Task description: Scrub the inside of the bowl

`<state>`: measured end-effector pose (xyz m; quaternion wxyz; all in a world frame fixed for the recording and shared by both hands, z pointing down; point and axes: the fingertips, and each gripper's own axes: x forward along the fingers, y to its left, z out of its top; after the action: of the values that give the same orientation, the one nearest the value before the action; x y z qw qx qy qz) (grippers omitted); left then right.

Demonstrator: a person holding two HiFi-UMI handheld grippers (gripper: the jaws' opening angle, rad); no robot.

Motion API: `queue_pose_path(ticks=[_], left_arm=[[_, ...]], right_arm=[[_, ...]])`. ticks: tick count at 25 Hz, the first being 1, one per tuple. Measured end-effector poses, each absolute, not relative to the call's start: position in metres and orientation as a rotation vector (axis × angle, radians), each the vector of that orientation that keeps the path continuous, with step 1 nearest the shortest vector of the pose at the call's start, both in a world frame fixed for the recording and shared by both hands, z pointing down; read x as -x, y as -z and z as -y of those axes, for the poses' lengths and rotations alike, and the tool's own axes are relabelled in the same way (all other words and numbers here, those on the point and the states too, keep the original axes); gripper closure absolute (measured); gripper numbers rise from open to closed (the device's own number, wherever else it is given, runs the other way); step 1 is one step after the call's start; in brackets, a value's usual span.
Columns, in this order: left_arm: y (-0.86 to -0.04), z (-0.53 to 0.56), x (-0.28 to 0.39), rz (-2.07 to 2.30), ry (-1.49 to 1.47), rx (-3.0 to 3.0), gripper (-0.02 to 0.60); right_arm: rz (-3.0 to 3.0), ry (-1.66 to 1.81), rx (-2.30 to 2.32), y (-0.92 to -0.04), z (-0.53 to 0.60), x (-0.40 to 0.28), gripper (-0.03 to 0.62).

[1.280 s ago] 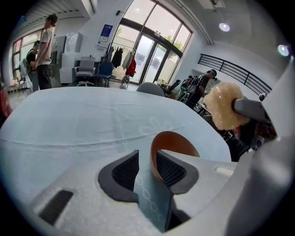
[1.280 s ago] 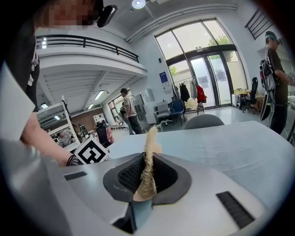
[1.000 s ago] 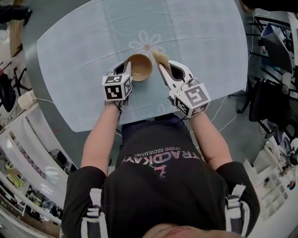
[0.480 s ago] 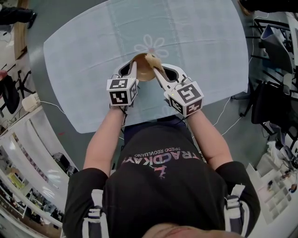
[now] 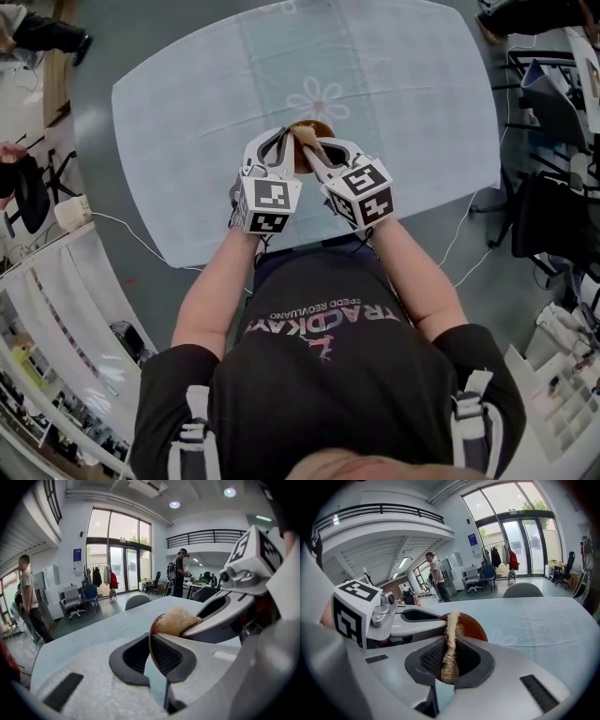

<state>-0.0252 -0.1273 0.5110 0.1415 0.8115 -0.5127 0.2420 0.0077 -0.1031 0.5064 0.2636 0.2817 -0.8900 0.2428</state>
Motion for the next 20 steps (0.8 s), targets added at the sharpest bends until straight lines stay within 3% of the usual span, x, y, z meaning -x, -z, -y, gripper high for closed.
queue_pose_path(ticks=[6,20], left_arm=[[-0.489,0.107,0.039,1.562,-0.683,-2.391,0.555],[-0.451,0.093,0.068,1.763,-0.494,-2.333,0.549]], right_arm=[[2.388,-0.775,-0.963,-0.491,0.105,-0.013,0.562],[2.257,-1.538,-1.211,-0.495,0.076,-0.018,0.562]])
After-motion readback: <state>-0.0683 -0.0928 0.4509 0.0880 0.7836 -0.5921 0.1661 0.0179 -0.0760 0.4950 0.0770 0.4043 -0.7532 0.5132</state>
